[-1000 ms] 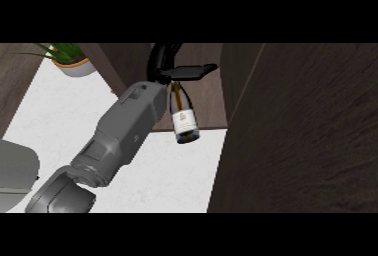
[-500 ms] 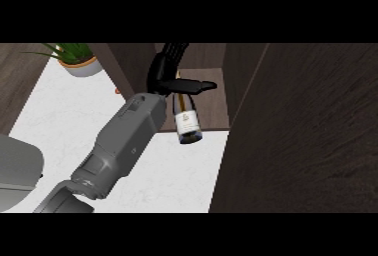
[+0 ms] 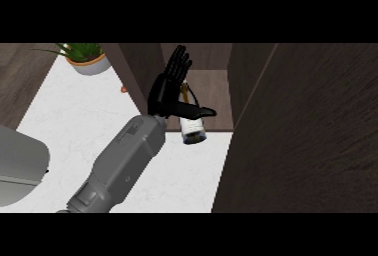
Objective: Pick up the wine, place it into the cabinet and close the cabinet
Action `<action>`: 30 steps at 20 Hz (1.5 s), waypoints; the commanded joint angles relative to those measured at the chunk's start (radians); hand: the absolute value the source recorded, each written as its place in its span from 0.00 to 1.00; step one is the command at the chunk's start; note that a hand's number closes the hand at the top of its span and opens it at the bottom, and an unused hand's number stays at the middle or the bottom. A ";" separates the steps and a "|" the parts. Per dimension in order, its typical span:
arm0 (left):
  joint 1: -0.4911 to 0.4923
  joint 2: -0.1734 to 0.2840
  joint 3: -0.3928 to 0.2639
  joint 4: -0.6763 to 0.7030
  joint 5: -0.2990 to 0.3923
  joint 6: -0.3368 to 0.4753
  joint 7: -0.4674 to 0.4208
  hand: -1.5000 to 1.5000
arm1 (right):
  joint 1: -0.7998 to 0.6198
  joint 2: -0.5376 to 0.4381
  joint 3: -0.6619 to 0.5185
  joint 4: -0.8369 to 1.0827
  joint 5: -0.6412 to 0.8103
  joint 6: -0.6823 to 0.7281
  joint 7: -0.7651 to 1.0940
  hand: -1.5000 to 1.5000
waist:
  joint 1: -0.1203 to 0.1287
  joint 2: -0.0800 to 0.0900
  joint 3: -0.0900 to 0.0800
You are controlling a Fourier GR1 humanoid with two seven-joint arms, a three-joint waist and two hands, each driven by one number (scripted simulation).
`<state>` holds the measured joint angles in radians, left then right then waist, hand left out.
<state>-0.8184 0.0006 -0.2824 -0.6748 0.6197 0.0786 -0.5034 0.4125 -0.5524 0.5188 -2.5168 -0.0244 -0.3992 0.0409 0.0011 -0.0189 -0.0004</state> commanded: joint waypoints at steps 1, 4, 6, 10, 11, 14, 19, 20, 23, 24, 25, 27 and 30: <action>0.150 -0.001 -0.081 -0.150 0.023 0.018 0.016 0.00 | 0.064 -0.031 -0.005 -0.244 -0.051 -0.005 0.095 0.00 | 0.007 -0.007 -0.001; 0.253 -0.001 -0.123 -0.259 0.003 0.073 0.026 0.00 | 0.079 -0.036 0.014 -0.233 -0.022 -0.004 0.090 0.00 | 0.004 -0.002 0.000; 0.294 0.021 -0.131 -0.394 -0.013 0.098 0.086 0.00 | 0.087 -0.026 -0.001 -0.200 -0.026 -0.008 0.057 0.00 | 0.013 -0.002 0.001; 0.495 0.050 -0.177 -0.528 -0.029 0.086 0.033 0.00 | 0.077 -0.040 0.005 -0.220 -0.006 -0.005 0.064 0.00 | 0.008 0.005 0.000; 0.538 0.090 -0.195 -0.586 -0.014 0.062 0.086 0.00 | 0.075 -0.049 -0.024 -0.225 -0.037 -0.010 0.094 0.00 | 0.017 0.003 0.000; 0.609 0.109 -0.204 -0.679 -0.015 0.088 0.110 0.00 | 0.083 -0.038 0.011 -0.217 -0.010 -0.010 0.067 0.00 | 0.003 0.007 0.000; 0.731 0.159 -0.182 -0.775 0.008 0.024 0.052 0.00 | 0.054 -0.097 0.008 -0.238 -0.015 0.034 0.111 0.00 | 0.001 0.012 -0.001; 0.695 0.201 -0.142 -0.819 0.039 0.026 0.130 0.00 | 0.032 -0.103 -0.005 -0.232 -0.027 0.045 0.111 0.00 | 0.002 0.013 0.000; 0.765 0.209 -0.137 -0.805 0.018 -0.019 0.040 0.00 | 0.044 -0.123 -0.006 -0.199 -0.062 0.095 0.069 0.00 | -0.005 0.015 0.000; 0.764 0.232 -0.128 -0.784 0.019 -0.056 0.024 0.00 | 0.059 -0.141 -0.003 -0.257 -0.073 0.098 0.095 0.00 | -0.011 0.014 0.000; 0.788 0.241 -0.118 -0.809 0.034 -0.043 0.042 0.00 | 0.065 -0.139 0.029 -0.230 -0.094 0.125 0.065 0.00 | -0.008 0.012 0.000; 0.793 0.273 -0.097 -0.850 0.040 -0.044 0.063 0.00 | 0.014 -0.125 0.051 -0.163 -0.106 0.160 0.052 0.00 | 0.004 0.016 0.000; 0.810 0.310 -0.058 -0.827 0.034 -0.077 0.019 0.00 | 0.027 -0.201 0.120 -0.175 -0.092 0.263 0.049 1.00 | 0.002 0.015 -0.001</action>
<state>-0.0360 0.2647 -0.3801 -1.5035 0.6526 0.0390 -0.4542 0.4066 -0.6956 0.5673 -2.5159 -0.0326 -0.2208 0.0193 0.0002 -0.0056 -0.0004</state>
